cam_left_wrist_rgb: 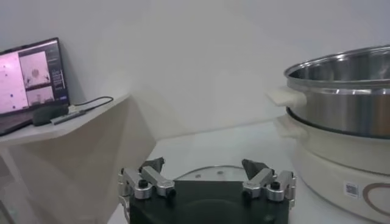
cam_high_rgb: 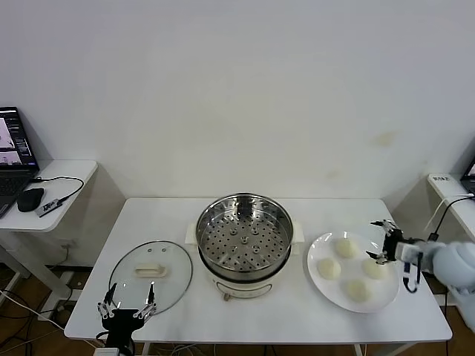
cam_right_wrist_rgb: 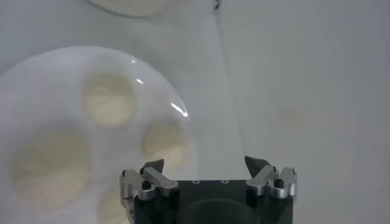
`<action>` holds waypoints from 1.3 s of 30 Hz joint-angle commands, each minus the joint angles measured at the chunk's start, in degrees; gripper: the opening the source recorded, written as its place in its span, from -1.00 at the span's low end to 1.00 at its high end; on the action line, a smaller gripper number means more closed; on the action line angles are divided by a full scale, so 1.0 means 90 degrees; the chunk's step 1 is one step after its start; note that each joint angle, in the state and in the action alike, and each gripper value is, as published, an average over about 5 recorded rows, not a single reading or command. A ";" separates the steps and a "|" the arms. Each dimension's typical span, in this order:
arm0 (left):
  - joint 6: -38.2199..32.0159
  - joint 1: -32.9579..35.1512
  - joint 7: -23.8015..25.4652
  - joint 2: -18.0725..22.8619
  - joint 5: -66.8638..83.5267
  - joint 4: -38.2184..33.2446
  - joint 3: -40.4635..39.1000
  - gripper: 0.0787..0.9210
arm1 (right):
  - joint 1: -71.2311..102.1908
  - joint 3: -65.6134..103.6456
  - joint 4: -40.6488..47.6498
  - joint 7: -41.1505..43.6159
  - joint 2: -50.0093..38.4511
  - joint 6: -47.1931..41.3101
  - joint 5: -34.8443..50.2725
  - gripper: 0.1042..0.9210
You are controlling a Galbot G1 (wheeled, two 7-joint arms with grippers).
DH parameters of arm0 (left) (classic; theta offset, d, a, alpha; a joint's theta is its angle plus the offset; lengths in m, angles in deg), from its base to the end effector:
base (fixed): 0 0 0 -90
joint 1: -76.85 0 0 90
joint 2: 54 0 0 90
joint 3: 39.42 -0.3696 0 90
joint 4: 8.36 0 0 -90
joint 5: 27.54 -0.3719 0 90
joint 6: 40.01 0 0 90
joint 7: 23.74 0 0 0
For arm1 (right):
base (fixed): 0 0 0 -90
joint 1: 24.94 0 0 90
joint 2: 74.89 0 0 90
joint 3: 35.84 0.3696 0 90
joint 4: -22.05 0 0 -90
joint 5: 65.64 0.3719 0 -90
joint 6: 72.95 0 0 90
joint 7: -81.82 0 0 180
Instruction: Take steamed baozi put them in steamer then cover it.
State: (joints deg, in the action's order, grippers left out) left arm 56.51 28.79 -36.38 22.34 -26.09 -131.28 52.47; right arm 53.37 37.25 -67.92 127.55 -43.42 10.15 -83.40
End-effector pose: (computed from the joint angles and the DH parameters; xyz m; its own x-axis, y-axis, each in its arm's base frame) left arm 0.1249 0.0496 -0.3278 -0.9641 -0.1365 0.2278 -0.0833 0.9700 0.2285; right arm 0.4062 -0.2589 -0.2073 -0.6371 -0.1783 0.7499 -0.7706 0.1258 -0.6248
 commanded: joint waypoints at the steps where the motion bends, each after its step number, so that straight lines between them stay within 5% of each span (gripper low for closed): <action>1: 0.0071 -0.0012 0.0049 0.0027 -0.0110 -0.0005 0.0056 0.77 | -0.3147 -0.3259 0.1443 0.1304 -0.0384 -0.0013 0.0126 0.76; 15: 0.0063 -0.0064 0.0132 0.0037 -0.0102 0.0043 0.0219 0.77 | -0.4338 -0.4768 0.3020 0.1455 0.0968 0.0345 -0.0205 0.76; 32: 0.0062 -0.0149 0.0141 -0.0008 -0.0076 0.0132 0.0219 0.77 | -0.3951 -0.4527 0.3567 0.1191 0.1546 0.0206 -0.0353 0.75; 39: 0.0050 -0.0136 0.0138 0.0016 -0.0078 0.0154 0.0221 0.77 | -0.3928 -0.4523 0.3596 0.1231 0.1607 0.0188 -0.0434 0.57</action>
State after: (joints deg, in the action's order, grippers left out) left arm 56.99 27.48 -35.14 22.46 -26.77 -130.03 54.42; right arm 18.61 -2.33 -37.53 138.48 -30.42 11.87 -86.87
